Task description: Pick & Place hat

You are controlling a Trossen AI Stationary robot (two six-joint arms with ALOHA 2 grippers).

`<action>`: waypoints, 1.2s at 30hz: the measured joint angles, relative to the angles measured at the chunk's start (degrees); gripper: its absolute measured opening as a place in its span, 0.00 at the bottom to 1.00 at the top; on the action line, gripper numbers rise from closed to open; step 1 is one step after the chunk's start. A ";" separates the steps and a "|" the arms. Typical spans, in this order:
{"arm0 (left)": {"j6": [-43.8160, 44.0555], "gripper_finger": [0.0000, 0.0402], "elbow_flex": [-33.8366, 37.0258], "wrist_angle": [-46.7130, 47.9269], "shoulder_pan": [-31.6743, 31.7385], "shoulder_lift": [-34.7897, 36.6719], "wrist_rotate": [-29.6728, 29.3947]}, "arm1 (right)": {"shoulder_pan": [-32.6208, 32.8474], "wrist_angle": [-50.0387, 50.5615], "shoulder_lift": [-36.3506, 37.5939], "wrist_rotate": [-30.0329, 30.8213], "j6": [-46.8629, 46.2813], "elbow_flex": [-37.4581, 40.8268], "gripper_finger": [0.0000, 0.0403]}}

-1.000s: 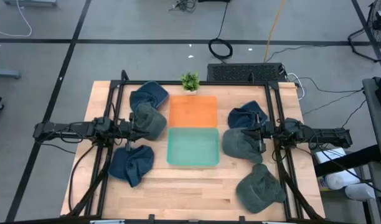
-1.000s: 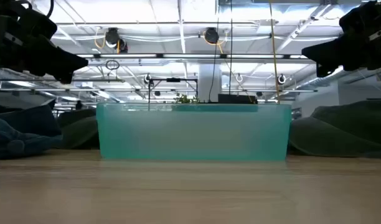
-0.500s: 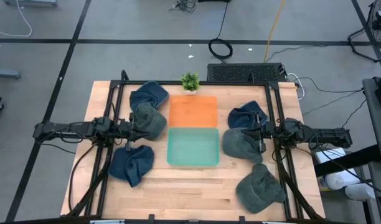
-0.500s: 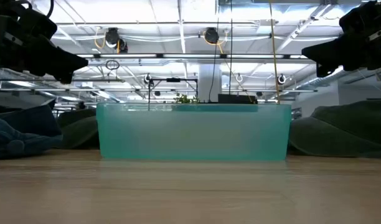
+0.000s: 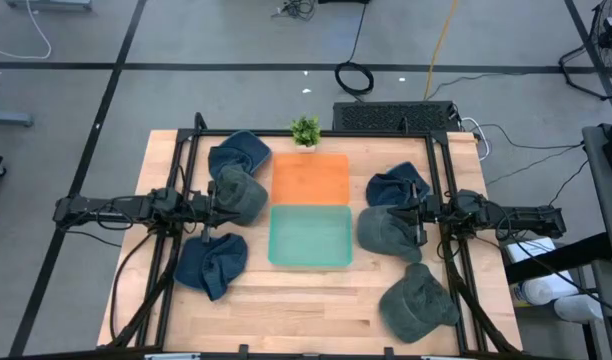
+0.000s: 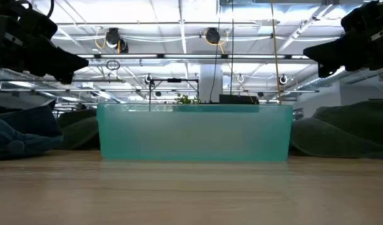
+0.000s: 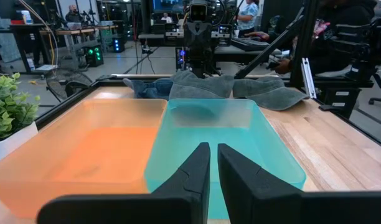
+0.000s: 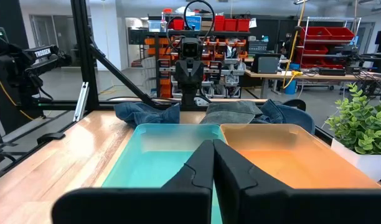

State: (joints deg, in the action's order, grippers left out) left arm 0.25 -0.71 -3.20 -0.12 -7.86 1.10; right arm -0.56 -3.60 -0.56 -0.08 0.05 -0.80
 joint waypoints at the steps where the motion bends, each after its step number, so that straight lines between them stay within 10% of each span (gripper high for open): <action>1: 0.01 0.09 0.00 0.00 0.00 -0.01 0.00 | 0.02 0.00 0.02 -0.02 0.02 0.00 0.00; 36: 0.00 0.09 0.00 0.00 -0.01 -0.01 0.00 | 0.01 -1.03 0.00 0.00 0.20 0.00 0.00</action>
State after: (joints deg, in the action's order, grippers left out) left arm 0.25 -0.71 -3.20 -0.13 -7.87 1.10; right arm -0.54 -4.62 -0.56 -0.08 0.25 -0.80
